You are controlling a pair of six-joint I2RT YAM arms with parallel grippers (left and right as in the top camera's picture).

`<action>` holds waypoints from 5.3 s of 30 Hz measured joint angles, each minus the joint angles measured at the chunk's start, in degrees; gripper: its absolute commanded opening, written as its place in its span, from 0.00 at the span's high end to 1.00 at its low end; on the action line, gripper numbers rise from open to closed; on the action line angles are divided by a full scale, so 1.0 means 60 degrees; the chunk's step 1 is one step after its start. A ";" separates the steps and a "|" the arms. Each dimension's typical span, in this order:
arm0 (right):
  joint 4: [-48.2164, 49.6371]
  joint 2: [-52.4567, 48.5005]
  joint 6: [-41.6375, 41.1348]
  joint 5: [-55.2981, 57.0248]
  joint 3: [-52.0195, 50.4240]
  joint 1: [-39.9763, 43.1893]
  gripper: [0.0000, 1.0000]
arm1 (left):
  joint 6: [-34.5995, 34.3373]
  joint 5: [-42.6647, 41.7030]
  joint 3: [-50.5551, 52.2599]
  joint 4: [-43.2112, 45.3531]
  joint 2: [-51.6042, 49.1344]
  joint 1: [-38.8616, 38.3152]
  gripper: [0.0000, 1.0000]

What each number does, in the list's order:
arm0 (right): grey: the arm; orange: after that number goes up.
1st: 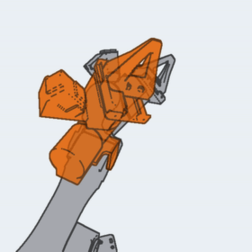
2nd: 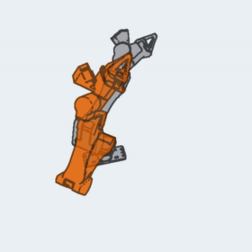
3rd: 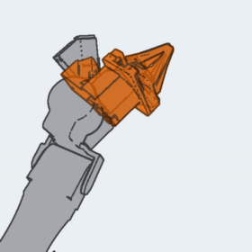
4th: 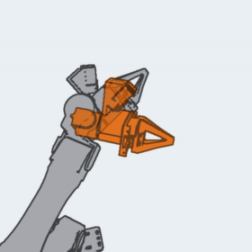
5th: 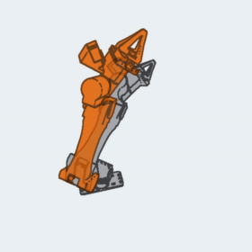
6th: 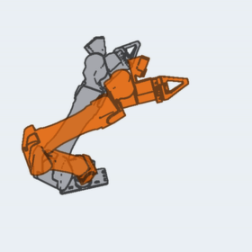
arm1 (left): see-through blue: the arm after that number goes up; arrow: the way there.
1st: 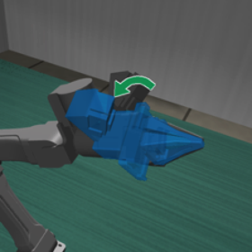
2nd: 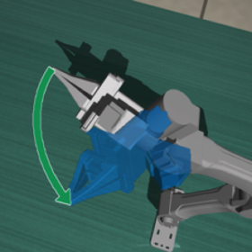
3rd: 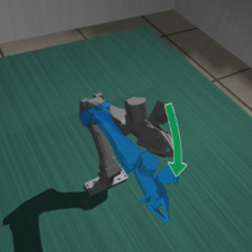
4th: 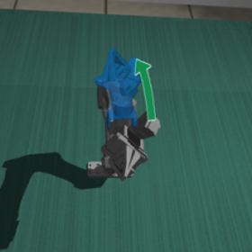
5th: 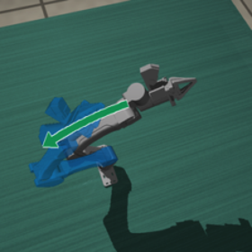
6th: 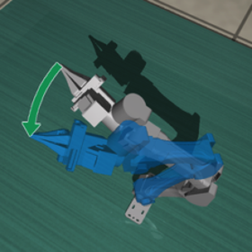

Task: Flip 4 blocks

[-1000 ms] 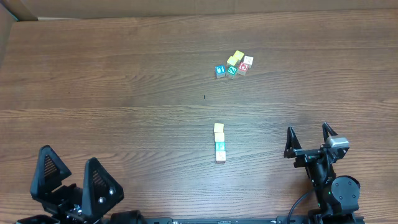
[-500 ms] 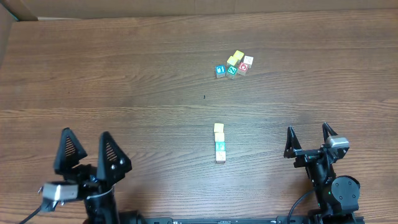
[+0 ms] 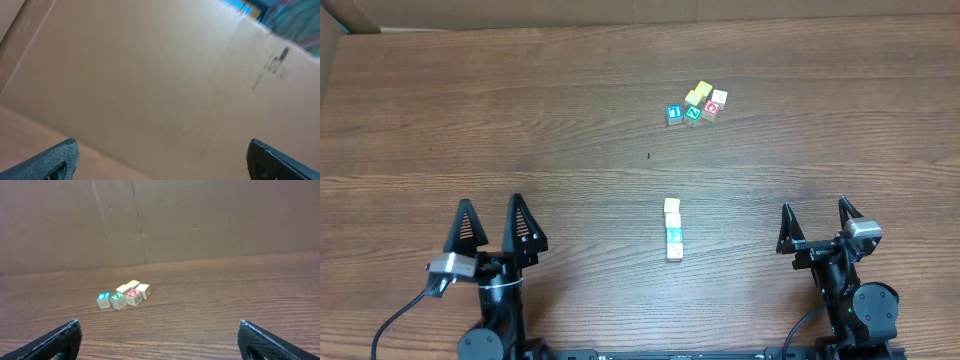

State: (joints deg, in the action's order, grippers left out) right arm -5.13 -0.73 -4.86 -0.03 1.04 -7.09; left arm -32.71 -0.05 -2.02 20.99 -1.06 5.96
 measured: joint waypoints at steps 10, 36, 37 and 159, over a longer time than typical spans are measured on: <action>0.0000 0.0000 0.0000 0.0000 0.0000 -0.0004 0.00 | 0.0561 0.0066 0.0255 -0.1880 0.0018 0.0000 0.00; -0.0004 0.0000 -0.0004 0.0000 0.0000 0.0000 0.00 | 0.3246 -0.0095 0.0259 -0.4233 0.0033 -0.0106 0.00; -0.0007 0.0000 -0.0004 0.0004 0.0000 0.0000 0.00 | 0.3246 -0.0095 0.0259 -0.4233 0.0033 -0.0106 0.00; -0.0007 0.0000 0.0000 0.0004 0.0000 0.0000 0.00 | 0.3271 -0.0095 0.0259 -0.4233 0.0033 -0.0106 0.00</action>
State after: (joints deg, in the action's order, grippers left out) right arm -5.17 -0.73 -4.86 -0.01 1.04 -7.09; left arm -13.08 -0.62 -0.47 -4.40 -0.86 5.32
